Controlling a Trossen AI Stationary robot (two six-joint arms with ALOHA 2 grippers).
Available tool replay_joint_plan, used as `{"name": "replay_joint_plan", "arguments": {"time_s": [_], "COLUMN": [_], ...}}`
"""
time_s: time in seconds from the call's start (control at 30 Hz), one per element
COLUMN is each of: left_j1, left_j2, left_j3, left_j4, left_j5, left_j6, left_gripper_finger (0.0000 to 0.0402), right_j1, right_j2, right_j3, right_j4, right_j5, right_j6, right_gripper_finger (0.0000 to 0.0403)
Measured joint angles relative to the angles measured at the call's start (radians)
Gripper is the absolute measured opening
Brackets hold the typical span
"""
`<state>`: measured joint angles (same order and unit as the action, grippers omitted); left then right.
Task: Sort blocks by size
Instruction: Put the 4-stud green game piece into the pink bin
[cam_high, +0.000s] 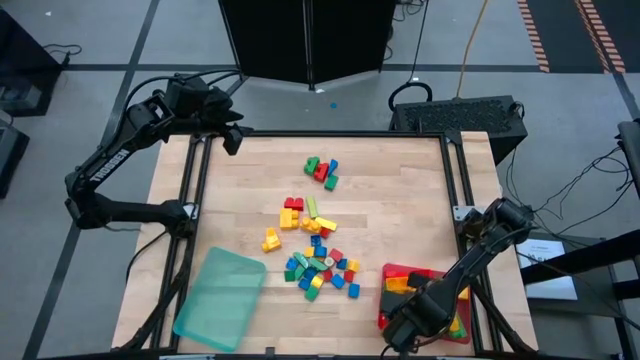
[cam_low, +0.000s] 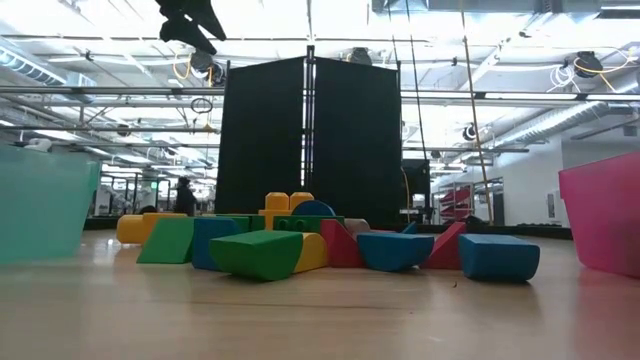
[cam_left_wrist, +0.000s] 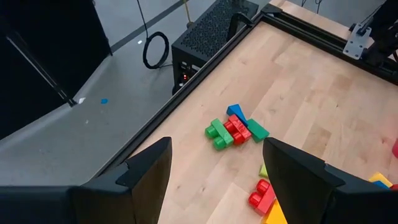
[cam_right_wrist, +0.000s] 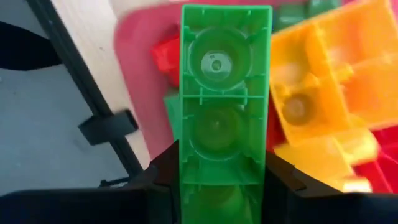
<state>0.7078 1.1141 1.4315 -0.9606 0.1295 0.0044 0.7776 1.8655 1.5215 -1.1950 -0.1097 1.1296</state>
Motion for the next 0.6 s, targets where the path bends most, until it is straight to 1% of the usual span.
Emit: {"name": "replay_joint_plan", "arguments": {"time_s": [0.17, 0.33, 0.6], "left_j1": [0.000, 0.000, 0.000], "left_j2": [0.000, 0.000, 0.000], "left_j3": [0.000, 0.000, 0.000], "left_j4": [0.002, 0.012, 0.011], "left_j5": [-0.001, -0.003, -0.008], "left_j6": [0.001, 0.002, 0.002], "left_gripper_finger": [0.0255, 0.0255, 0.0255], "right_j1": [0.005, 0.012, 0.014], "right_j2": [0.001, 0.008, 0.009], "right_j3": [0.000, -0.002, -0.091], "right_j4": [0.098, 0.090, 0.244], "right_j5": [0.010, 0.013, -0.027], "right_j6": [0.000, 0.012, 0.007], "right_gripper_finger": [0.0117, 0.0117, 0.0117]}}
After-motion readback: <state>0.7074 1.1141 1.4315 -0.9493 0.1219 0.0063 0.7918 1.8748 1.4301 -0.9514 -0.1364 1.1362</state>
